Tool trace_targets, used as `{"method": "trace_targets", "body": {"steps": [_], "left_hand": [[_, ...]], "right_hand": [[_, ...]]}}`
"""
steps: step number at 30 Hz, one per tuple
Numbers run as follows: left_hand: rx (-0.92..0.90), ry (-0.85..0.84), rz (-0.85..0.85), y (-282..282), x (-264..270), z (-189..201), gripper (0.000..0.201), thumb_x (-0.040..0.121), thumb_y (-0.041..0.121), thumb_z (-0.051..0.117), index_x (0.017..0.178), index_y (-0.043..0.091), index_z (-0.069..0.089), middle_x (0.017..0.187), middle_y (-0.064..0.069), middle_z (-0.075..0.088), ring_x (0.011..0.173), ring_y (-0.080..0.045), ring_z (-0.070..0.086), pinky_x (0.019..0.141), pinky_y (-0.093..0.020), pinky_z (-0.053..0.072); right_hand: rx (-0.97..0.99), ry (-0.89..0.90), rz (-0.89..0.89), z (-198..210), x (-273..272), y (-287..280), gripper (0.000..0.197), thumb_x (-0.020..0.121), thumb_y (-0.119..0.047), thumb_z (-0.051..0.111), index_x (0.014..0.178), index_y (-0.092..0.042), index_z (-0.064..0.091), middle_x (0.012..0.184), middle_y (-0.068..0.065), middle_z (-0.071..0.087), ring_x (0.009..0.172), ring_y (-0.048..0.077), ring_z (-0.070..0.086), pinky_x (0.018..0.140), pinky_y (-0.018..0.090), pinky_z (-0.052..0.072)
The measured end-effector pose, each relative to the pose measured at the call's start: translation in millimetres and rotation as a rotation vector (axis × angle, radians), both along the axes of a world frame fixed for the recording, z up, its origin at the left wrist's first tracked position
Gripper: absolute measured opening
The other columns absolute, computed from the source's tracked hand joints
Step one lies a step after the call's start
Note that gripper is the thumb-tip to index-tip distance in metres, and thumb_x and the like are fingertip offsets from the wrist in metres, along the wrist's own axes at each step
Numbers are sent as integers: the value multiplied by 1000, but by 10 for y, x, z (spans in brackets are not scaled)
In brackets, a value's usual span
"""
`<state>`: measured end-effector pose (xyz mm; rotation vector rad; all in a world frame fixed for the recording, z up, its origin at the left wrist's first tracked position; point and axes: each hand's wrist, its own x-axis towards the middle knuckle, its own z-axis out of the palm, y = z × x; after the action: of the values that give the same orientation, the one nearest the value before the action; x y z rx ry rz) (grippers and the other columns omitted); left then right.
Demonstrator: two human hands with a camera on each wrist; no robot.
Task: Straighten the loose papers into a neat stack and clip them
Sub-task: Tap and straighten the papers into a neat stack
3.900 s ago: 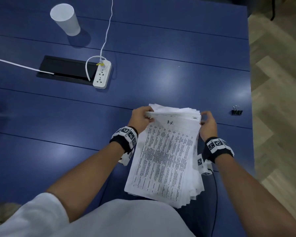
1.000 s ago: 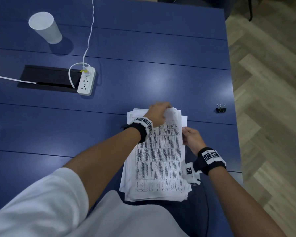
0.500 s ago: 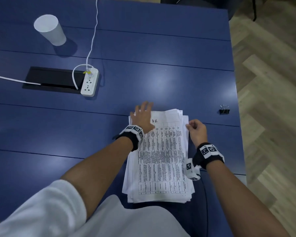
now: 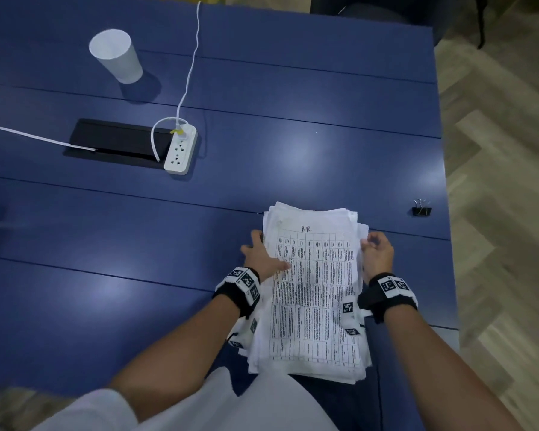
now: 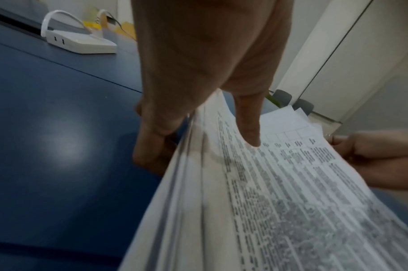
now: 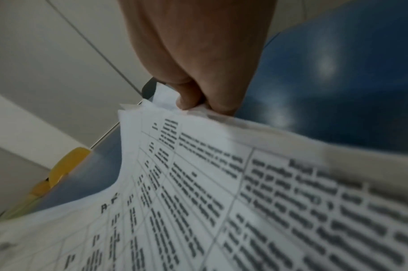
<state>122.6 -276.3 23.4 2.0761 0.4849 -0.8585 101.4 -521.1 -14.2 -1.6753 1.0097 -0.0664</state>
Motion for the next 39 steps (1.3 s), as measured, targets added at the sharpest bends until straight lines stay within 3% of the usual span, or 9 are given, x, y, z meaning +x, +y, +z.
{"method": "trace_targets", "body": {"steps": [3,6,10,22,26,31,34,37,39], "left_hand": [[-146,33,173,1,-6,-14,88,65,10,87,125,13,22,117,-5,43,105,-24,48,93,-34,41],[-309,200,248,57,-38,-80,75,63,9,87,123,2,42,113,-6,60,106,-24,58,98,-39,46],[-277,124,122,139,-149,-340,66,54,38,88,105,5,63,106,-10,70,98,-25,68,90,-47,54],[-533,54,200,377,-289,-109,41,79,5,74,118,2,62,116,-11,68,104,-23,67,91,-39,53],[-533,36,291,565,-258,-188,42,82,4,71,122,1,59,123,-15,64,109,-26,64,100,-45,48],[-501,-8,173,528,-394,-183,66,70,8,82,127,15,49,118,2,64,108,-11,60,93,-28,49],[-447,-81,137,475,-427,-165,69,72,0,79,129,17,45,122,-2,62,112,-17,59,97,-35,48],[-395,-175,131,620,-290,-44,59,74,-5,74,122,19,50,117,-4,64,106,-22,63,92,-43,53],[-374,-205,143,794,-163,64,51,75,-5,73,117,17,54,109,-3,66,97,-20,65,87,-44,54]], "right_hand": [[4,-25,-55,39,-59,12,13,93,3,50,92,-10,53,93,5,56,76,17,51,63,18,46],[-39,-35,-7,55,-101,25,19,90,0,55,78,-15,51,86,9,58,77,20,54,71,28,47],[-142,-8,157,211,-112,22,13,90,2,57,80,-5,53,80,9,57,71,18,51,67,26,42],[-173,-194,-417,415,-219,-373,6,99,-9,44,97,-15,44,96,9,52,81,21,49,71,30,42],[0,43,-74,399,-312,-490,33,90,-35,65,112,-15,49,95,8,59,77,19,53,64,24,47],[93,449,372,380,-526,-206,80,71,-28,83,133,5,45,135,16,53,123,33,50,101,42,41],[6,407,271,392,-587,-74,54,77,-4,78,121,12,52,125,27,56,110,38,57,91,42,47],[-36,322,172,413,-662,-298,15,76,2,77,82,-2,63,93,22,69,81,28,61,71,35,48],[-102,334,136,462,-724,-531,25,76,1,77,70,-9,55,78,14,64,78,28,60,70,36,46]]}}
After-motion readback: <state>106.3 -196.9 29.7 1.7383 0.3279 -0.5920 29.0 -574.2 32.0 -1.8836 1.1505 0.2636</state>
